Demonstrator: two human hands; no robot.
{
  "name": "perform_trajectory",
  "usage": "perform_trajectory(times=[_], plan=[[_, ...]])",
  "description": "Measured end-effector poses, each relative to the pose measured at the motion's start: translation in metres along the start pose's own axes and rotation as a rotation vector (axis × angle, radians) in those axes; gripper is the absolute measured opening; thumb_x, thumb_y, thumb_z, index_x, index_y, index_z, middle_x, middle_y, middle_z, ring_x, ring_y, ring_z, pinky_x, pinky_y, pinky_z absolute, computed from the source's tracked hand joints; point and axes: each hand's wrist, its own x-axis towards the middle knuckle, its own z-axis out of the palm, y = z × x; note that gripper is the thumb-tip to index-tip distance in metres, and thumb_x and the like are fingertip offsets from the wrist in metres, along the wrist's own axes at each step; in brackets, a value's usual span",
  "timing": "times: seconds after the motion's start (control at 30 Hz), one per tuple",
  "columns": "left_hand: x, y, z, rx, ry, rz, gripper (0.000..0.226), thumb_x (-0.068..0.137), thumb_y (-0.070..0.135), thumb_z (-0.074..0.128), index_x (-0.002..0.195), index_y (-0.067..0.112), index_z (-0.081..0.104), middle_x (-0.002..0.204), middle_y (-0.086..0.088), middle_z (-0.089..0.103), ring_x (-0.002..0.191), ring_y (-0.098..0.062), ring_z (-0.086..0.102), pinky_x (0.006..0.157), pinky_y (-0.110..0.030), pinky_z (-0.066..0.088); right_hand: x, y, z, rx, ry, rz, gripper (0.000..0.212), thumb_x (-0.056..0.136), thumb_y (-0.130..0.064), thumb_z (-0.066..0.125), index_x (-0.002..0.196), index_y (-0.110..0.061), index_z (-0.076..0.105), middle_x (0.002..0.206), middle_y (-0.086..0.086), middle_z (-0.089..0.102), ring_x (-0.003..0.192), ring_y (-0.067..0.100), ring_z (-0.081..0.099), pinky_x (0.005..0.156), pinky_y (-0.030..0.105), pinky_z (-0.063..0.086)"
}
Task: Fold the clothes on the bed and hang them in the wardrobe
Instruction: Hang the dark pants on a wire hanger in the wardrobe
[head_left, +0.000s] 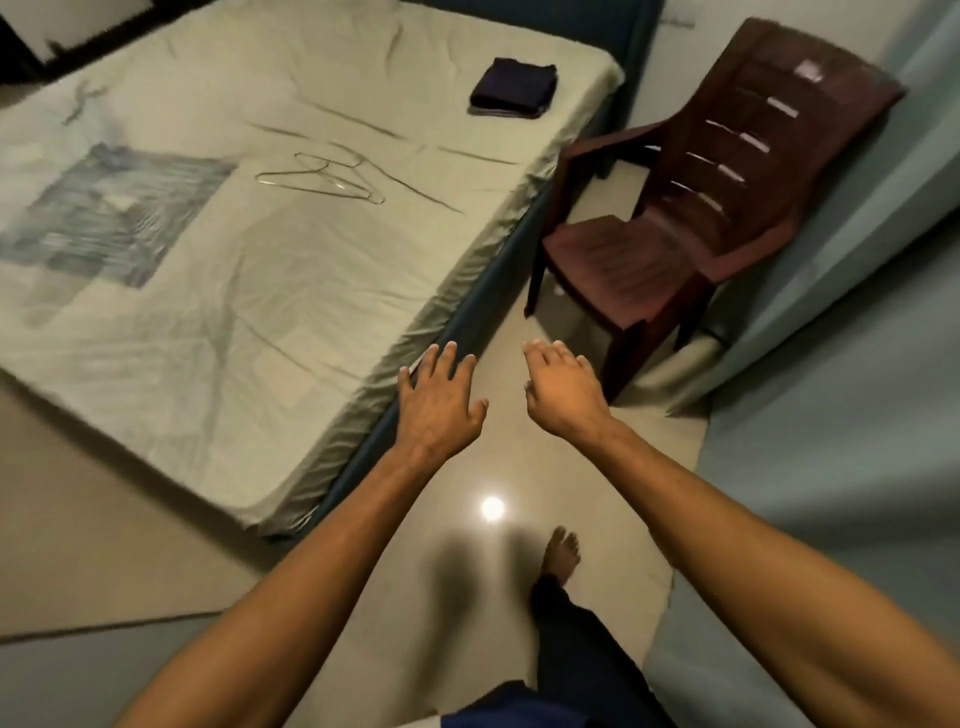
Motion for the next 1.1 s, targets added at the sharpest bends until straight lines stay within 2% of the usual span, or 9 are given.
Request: perform_trajectory(times=[0.27, 0.5, 0.67, 0.8, 0.93, 1.1], plan=[[0.171, 0.094, -0.043, -0.047, 0.034, 0.063, 0.067, 0.099, 0.047, 0.047, 0.157, 0.023, 0.024, 0.167, -0.005, 0.009, 0.154, -0.025, 0.003, 0.121, -0.057, 0.008, 0.120, 0.128, -0.072, 0.029, 0.056, 0.096, 0.055, 0.100, -0.023, 0.047, 0.151, -0.013, 0.029, 0.155, 0.008, 0.036, 0.145, 0.030, 0.030, 0.115, 0.051, 0.031], [0.293, 0.100, -0.067, -0.077, 0.085, 0.034, 0.064, 0.098, 0.045, 0.049, 0.154, 0.021, 0.030, 0.165, -0.007, 0.017, 0.152, -0.027, 0.011, 0.120, -0.056, 0.015, 0.234, 0.163, -0.107, 0.043, 0.073, 0.054, 0.055, 0.100, -0.022, 0.047, 0.152, -0.011, 0.030, 0.154, 0.010, 0.039, 0.144, 0.030, 0.033, 0.115, 0.050, 0.033], [0.387, 0.065, -0.081, -0.126, 0.086, -0.013, 0.062, 0.097, 0.043, 0.050, 0.152, 0.018, 0.034, 0.164, -0.008, 0.021, 0.152, -0.028, 0.014, 0.120, -0.057, 0.017, 0.339, 0.151, -0.117, 0.010, 0.094, -0.004, 0.055, 0.099, -0.022, 0.047, 0.150, -0.010, 0.033, 0.150, 0.010, 0.044, 0.139, 0.030, 0.040, 0.109, 0.050, 0.039], [0.460, 0.012, -0.093, -0.159, 0.067, -0.072, 0.061, 0.098, 0.042, 0.050, 0.151, 0.017, 0.036, 0.163, -0.009, 0.025, 0.150, -0.028, 0.019, 0.118, -0.055, 0.023, 0.429, 0.119, -0.133, 0.017, 0.082, -0.045, 0.048, 0.095, -0.016, 0.051, 0.141, -0.006, 0.043, 0.135, 0.013, 0.055, 0.123, 0.031, 0.051, 0.100, 0.049, 0.045], [0.528, -0.052, -0.094, -0.193, 0.037, -0.171, 0.056, 0.097, 0.037, 0.049, 0.146, 0.012, 0.043, 0.151, -0.011, 0.044, 0.138, -0.031, 0.039, 0.106, -0.047, 0.040, 0.514, 0.089, -0.135, 0.041, 0.053, -0.107, 0.048, 0.089, -0.008, 0.054, 0.136, -0.005, 0.047, 0.127, 0.015, 0.060, 0.115, 0.033, 0.056, 0.095, 0.048, 0.048], [0.587, -0.119, -0.078, -0.332, 0.019, -0.365, 0.048, 0.099, 0.031, 0.046, 0.142, 0.010, 0.047, 0.137, -0.013, 0.056, 0.123, -0.033, 0.052, 0.094, -0.042, 0.046, 0.600, 0.061, -0.117, 0.071, -0.005, -0.157, 0.053, 0.092, -0.005, 0.048, 0.144, -0.006, 0.041, 0.134, 0.014, 0.057, 0.117, 0.031, 0.055, 0.095, 0.042, 0.047]])
